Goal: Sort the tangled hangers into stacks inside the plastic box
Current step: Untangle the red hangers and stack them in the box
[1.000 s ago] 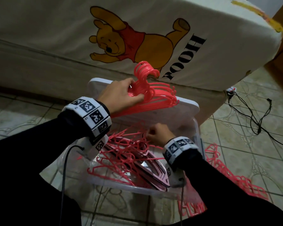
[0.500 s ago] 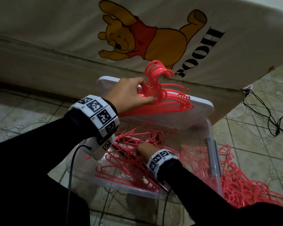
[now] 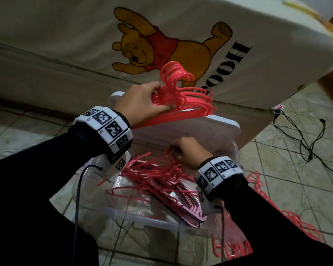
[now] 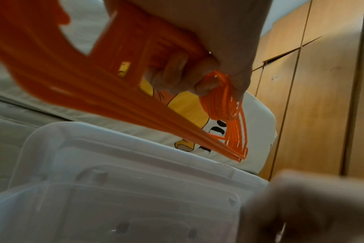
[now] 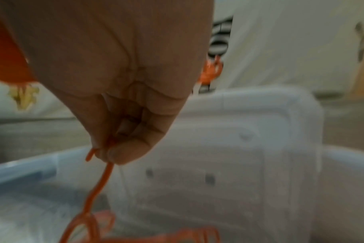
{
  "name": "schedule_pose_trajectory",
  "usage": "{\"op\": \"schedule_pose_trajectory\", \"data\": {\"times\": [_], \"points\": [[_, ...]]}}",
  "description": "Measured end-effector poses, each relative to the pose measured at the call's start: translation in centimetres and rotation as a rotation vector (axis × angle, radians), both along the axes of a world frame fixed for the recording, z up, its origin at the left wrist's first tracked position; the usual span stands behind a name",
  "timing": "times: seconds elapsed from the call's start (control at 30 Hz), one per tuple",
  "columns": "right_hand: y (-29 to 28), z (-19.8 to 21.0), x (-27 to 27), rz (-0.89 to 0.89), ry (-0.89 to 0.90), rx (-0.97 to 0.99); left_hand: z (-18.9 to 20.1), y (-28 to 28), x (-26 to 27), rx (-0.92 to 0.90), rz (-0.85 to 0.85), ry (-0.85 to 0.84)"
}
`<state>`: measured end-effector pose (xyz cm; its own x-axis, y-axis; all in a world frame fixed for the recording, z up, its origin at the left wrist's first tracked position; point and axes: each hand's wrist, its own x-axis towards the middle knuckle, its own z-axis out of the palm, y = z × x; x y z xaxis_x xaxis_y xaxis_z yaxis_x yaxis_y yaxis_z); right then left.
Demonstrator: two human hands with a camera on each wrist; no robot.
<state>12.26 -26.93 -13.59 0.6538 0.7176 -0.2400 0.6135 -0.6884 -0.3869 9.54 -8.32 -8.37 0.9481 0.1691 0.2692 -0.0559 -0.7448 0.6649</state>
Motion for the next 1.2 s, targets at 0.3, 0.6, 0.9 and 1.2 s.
{"op": "schedule_pose_trajectory", "data": {"times": [0.3, 0.6, 0.9, 1.2], "points": [[-3.3, 1.1, -1.2, 0.057, -0.137, -0.038, 0.1, -0.4, -0.4, 0.103, 0.046, -0.002], [-1.3, -4.7, -2.8, 0.163, 0.040, -0.400, -0.2, -1.0, -0.2, 0.117, 0.034, 0.029], [-0.4, -7.5, -1.8, 0.140, 0.113, -0.426, -0.6, -0.6, -0.2, 0.093, -0.004, 0.054], [-2.0, -9.1, 2.6, -0.183, 0.033, -0.345, -0.8, 0.1, -0.1, 0.125, 0.008, 0.037]]}}
